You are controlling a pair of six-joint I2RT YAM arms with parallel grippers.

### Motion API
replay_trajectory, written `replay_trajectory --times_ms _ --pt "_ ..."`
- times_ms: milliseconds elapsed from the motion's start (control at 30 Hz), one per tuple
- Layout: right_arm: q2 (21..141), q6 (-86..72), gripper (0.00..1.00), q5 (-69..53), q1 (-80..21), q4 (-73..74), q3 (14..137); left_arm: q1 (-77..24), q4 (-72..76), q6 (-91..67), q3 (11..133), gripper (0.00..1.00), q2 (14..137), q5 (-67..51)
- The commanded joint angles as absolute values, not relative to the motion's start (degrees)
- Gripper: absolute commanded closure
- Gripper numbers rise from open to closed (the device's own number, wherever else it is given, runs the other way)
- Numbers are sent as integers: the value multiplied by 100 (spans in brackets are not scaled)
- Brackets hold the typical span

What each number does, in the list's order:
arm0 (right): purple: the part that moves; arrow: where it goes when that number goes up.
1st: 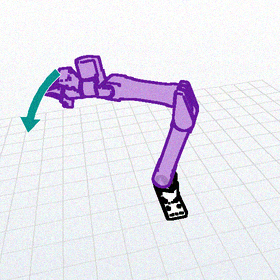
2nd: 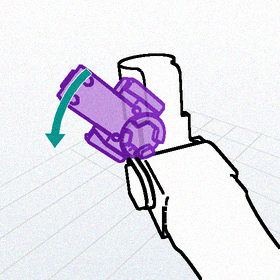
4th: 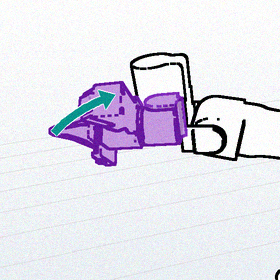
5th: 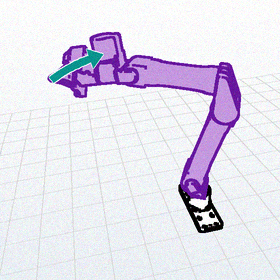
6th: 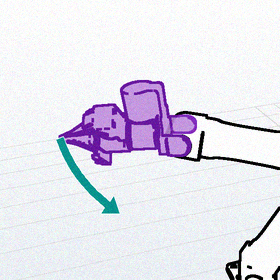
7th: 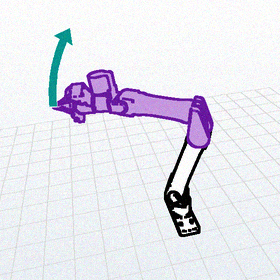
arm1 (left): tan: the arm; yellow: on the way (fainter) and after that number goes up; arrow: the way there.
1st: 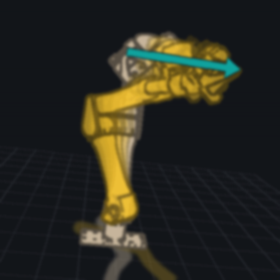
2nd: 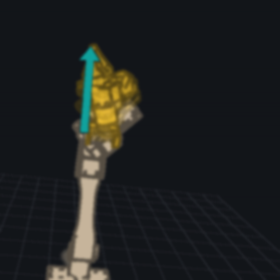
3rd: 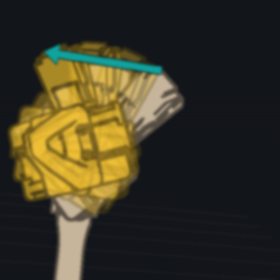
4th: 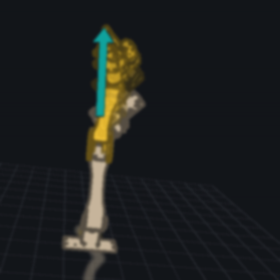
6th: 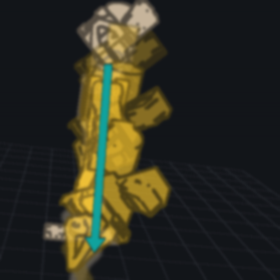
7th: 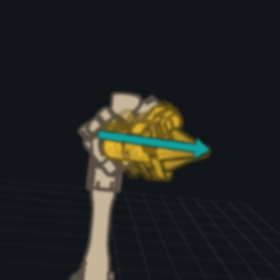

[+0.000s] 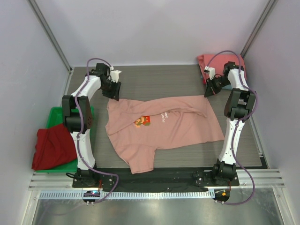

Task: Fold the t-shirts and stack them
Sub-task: Fold the tshirt

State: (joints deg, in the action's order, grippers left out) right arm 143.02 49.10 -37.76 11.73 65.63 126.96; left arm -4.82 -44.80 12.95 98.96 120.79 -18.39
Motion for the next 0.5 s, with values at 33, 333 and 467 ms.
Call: replay_trajectory --times_ms 33,333,467 --pt "13984 4992 99 -3666 1160 6539 12946 -519 -4403 1397 9923 57 12023 -1811" --pt "13957 5010 99 -3296 1169 6399 12929 -492 -4386 1371 9844 56 11918 -1591" --pt "13896 4984 78 -3463 1160 6381 12920 -396 -4473 1397 9922 52 11944 -1529"
